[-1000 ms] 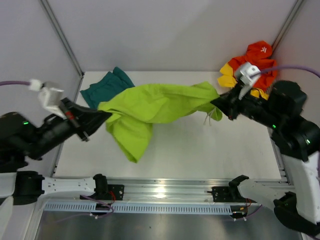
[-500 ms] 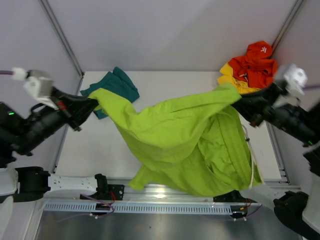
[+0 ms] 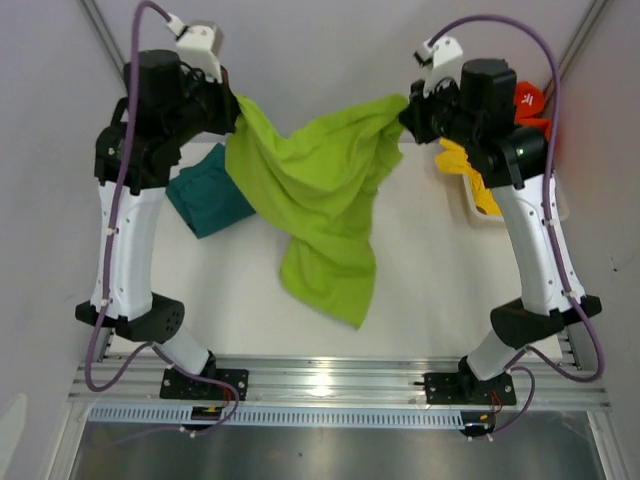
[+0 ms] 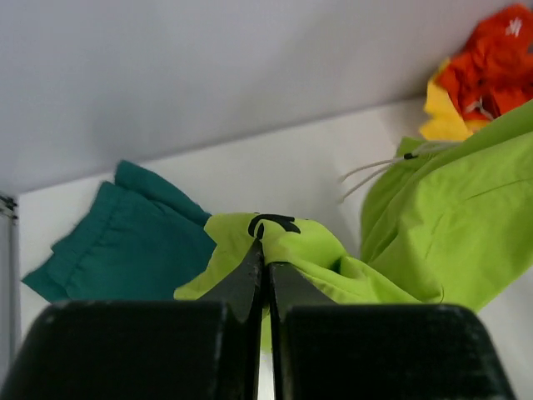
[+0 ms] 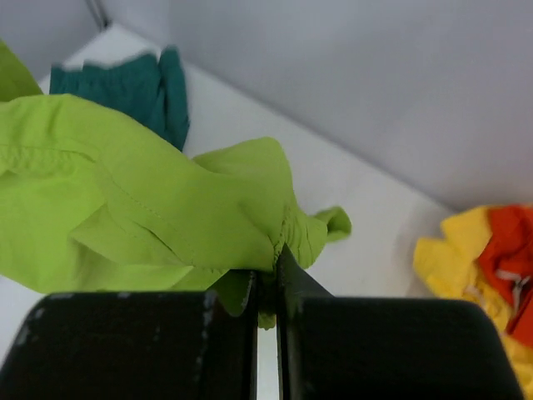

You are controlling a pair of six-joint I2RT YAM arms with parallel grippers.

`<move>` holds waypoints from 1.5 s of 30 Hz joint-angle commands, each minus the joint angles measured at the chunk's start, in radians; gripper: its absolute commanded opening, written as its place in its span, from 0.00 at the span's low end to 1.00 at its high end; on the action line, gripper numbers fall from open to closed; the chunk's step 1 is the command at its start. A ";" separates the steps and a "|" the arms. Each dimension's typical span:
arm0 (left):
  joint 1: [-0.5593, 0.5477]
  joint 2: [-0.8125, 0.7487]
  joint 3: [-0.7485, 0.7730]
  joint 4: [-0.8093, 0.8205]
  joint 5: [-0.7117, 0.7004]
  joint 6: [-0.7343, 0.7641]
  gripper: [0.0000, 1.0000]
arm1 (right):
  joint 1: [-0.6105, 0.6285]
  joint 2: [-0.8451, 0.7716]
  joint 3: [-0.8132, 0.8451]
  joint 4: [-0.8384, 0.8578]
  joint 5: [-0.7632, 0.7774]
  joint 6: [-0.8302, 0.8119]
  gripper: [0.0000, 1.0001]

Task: Fold and stack the shorts
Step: Flatten the shorts out

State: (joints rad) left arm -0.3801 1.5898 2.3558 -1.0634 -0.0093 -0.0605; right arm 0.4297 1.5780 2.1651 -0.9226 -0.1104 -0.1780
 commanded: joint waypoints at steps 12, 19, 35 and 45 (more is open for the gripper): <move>0.169 -0.259 -0.471 0.365 0.298 -0.005 0.00 | -0.157 -0.126 -0.187 0.283 -0.052 0.032 0.00; -0.032 -0.606 -1.102 0.629 0.256 -0.042 0.00 | -0.186 -0.432 -0.773 0.277 -0.026 0.090 0.00; -0.148 -0.725 -1.393 0.481 -0.082 -0.012 0.00 | 0.380 -0.543 -1.067 -0.048 0.020 0.478 0.00; -0.118 -0.718 -1.339 0.471 -0.357 0.014 0.00 | 0.760 -0.647 -1.157 -0.277 0.161 0.788 0.00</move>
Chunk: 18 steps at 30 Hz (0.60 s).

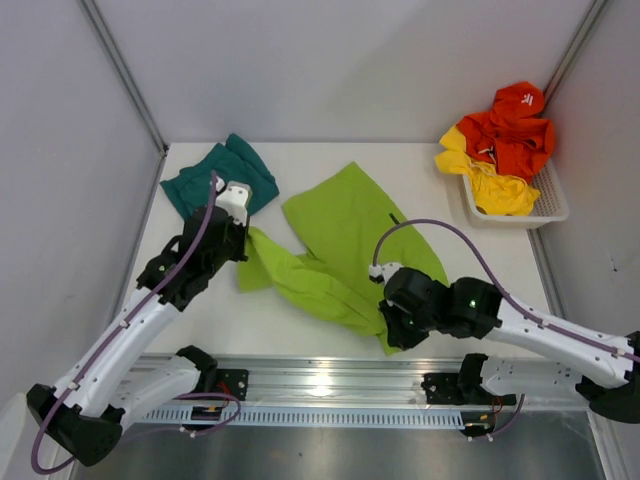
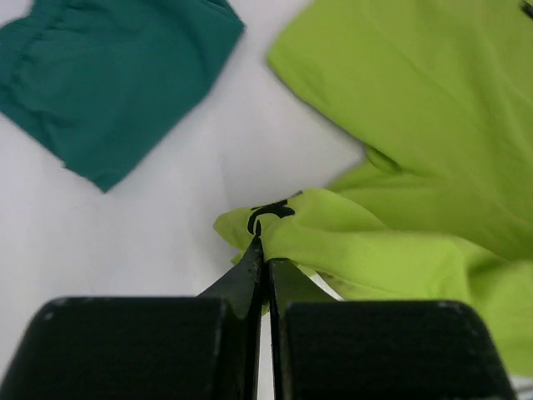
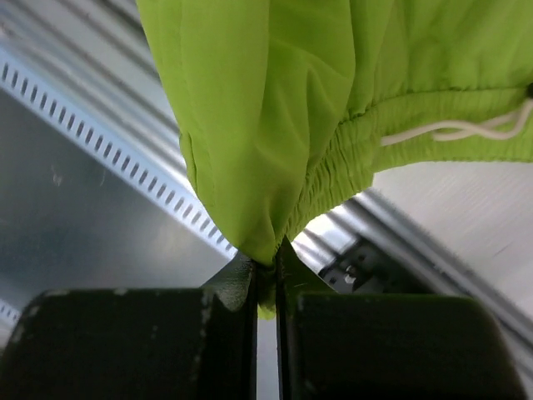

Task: Fold and stack the shorts
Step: Flatten the shorts out, then fold the shorts

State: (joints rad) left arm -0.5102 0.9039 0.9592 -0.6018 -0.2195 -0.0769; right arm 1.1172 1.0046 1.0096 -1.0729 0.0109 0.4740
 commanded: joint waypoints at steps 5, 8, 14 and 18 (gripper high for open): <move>0.021 -0.082 0.016 0.063 -0.296 0.074 0.00 | 0.381 -0.161 -0.083 0.002 -0.040 0.339 0.00; 0.032 -0.083 0.016 0.120 -0.320 0.126 0.00 | 0.528 -0.117 -0.144 0.076 -0.017 0.422 0.00; 0.039 -0.028 0.009 0.321 -0.224 0.268 0.00 | 0.579 -0.057 -0.175 0.192 0.046 0.465 0.00; 0.041 0.076 0.067 0.402 -0.139 0.318 0.00 | 0.560 -0.096 -0.138 0.018 0.203 0.622 0.00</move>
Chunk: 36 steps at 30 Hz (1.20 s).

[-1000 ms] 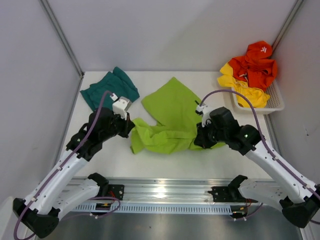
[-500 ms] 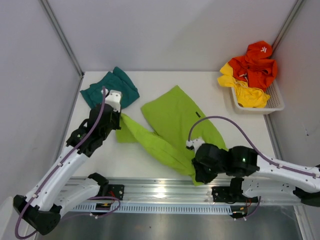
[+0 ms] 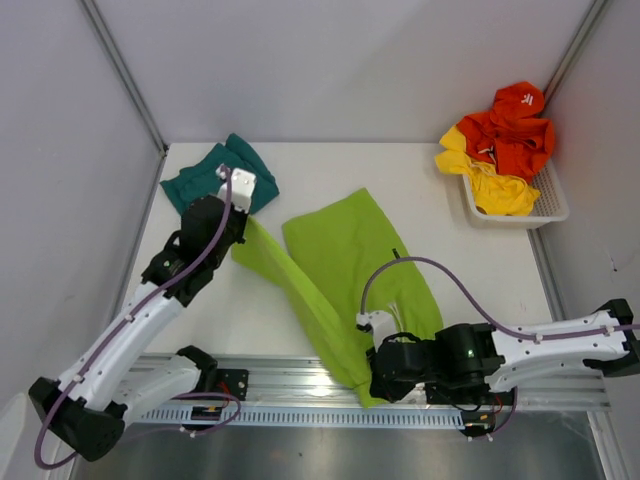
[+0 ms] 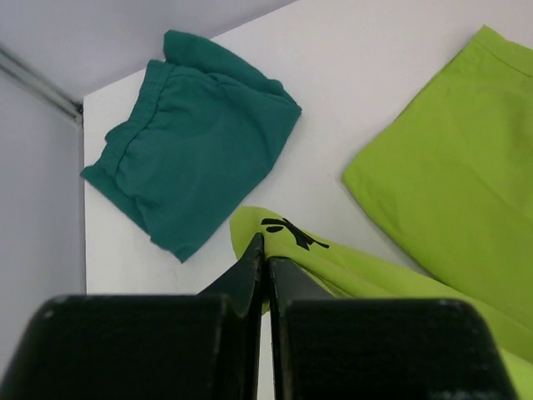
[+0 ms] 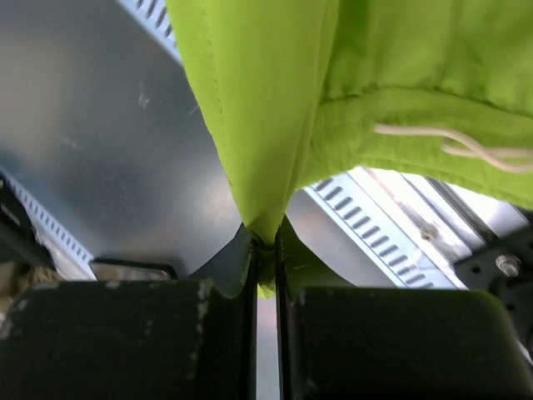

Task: Fold and stack the shorts
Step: Fold the shorts

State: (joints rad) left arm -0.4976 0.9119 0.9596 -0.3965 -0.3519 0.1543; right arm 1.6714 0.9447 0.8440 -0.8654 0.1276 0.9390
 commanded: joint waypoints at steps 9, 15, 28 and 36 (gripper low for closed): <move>0.021 0.350 0.254 0.440 0.160 0.030 0.00 | -0.087 -0.066 0.104 -0.587 0.167 0.417 0.04; -0.007 0.531 0.355 0.579 0.255 0.018 0.00 | -0.248 -0.032 0.179 -0.655 0.184 0.337 0.00; -0.012 0.850 0.623 0.700 0.329 0.017 0.00 | -0.559 0.025 0.262 -0.318 0.170 0.023 0.00; 0.063 1.099 0.890 0.688 0.336 0.036 0.00 | -0.912 0.292 0.305 -0.021 -0.152 -0.291 0.00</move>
State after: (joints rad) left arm -0.4847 1.9484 1.7359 0.2436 -0.0219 0.1921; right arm 0.8341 1.1351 1.0840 -1.0229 0.1162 0.8238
